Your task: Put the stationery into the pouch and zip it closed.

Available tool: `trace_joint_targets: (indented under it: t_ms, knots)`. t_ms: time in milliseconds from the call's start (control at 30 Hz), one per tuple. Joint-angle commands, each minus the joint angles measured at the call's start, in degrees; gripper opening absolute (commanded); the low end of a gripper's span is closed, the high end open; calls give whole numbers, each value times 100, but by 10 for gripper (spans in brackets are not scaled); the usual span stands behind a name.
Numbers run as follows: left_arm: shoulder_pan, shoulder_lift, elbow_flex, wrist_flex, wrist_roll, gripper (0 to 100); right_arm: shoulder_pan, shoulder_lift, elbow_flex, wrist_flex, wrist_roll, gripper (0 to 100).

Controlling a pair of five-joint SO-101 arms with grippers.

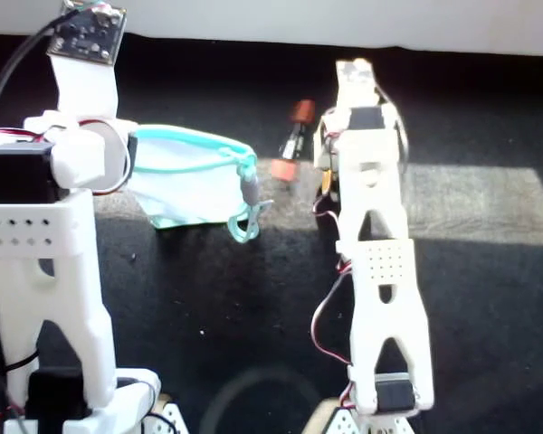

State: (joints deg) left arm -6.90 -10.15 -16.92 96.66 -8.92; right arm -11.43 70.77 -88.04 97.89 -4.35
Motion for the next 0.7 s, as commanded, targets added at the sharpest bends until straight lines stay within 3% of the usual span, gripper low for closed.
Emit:
trace_joint_targets:
  t_ms: [0, 300, 500, 667]
  knots:
    - [-22, 110, 233, 220, 26, 9, 31, -92, -330, 330, 0, 5]
    - [-31, 110, 233, 220, 9, 9, 119, -576, 848, 347, 404, 5]
    - [-31, 110, 233, 220, 9, 9, -13, -2870, 4171, 286, 466, 5]
    - [-31, 110, 180, 220, 9, 9, -4, -4681, 6782, -664, 870, 5]
